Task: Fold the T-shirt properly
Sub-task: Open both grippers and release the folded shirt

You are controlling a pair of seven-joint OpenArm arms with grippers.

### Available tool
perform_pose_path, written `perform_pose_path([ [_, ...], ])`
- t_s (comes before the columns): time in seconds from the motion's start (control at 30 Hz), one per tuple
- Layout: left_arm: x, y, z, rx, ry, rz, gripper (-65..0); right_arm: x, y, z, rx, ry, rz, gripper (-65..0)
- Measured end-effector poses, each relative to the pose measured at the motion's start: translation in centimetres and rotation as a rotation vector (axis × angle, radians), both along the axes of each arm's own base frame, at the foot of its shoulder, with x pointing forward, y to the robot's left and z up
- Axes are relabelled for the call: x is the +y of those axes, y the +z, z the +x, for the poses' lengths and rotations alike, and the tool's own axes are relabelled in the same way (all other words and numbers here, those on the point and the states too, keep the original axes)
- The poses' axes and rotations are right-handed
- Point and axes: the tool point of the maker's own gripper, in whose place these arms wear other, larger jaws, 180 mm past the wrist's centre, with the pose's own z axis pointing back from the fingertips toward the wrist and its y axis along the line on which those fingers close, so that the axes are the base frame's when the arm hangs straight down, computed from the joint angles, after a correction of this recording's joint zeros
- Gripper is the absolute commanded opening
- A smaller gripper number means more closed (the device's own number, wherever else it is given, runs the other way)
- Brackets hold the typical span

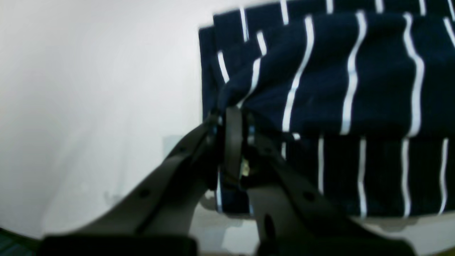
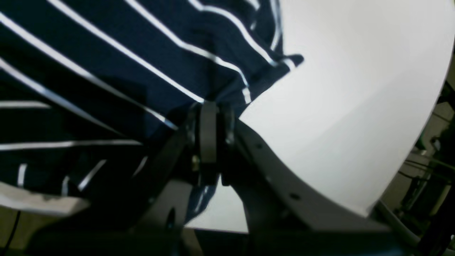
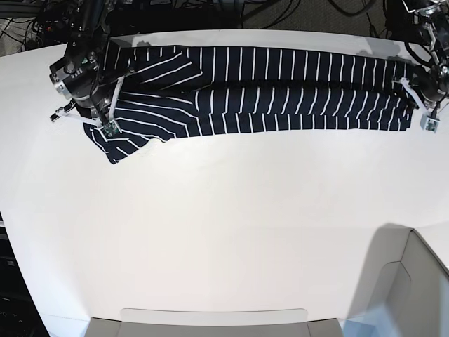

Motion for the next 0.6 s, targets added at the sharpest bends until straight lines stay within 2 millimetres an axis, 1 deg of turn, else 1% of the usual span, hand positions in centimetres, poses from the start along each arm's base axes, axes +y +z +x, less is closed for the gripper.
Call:
perform_pose_path([
  [0.03, 0.0, -0.1, -0.1, 0.003, 0.001, -0.001, -65.0, 0.3, -0.1, -0.1, -0.014, 0.012, 0.011, -65.0],
  [0.13, -0.2, -0.4, -0.2, 0.004, 0.012, -0.005, -65.0, 0.6, -0.8, -1.2, 0.004, 0.020, 0.025, -65.0],
  [0.2, -0.6, -0.7, -0.4, 0.006, 0.015, -0.016, -65.0, 0.7, -0.8, -1.2, -0.002, 0.025, 0.030, -65.0],
  [0.37, -0.9, -1.7, -2.0, 0.045, 0.017, -0.023, -65.0, 0.7, -0.9, -1.4, -0.003, 0.027, 0.032, -65.0],
  [0.43, -1.2, -2.0, -2.1, 0.046, 0.021, -0.031, -65.0, 0.7, -1.0, -1.6, 0.004, 0.027, 0.031, -65.0],
  [0.47, -1.3, -2.0, -2.1, 0.045, 0.022, -0.034, -63.1, 0.7, -1.0, -1.6, 0.004, 0.026, 0.030, -65.0],
  [0.57, -1.4, -2.0, -2.0, 0.043, 0.023, -0.037, -51.1, 0.6, -1.0, -1.5, 0.002, 0.025, 0.027, -65.0],
  [0.6, -1.3, -2.0, -2.2, 0.044, 0.025, -0.036, -49.2, 0.6, -0.9, -1.4, 0.001, 0.025, 0.027, -65.0],
])
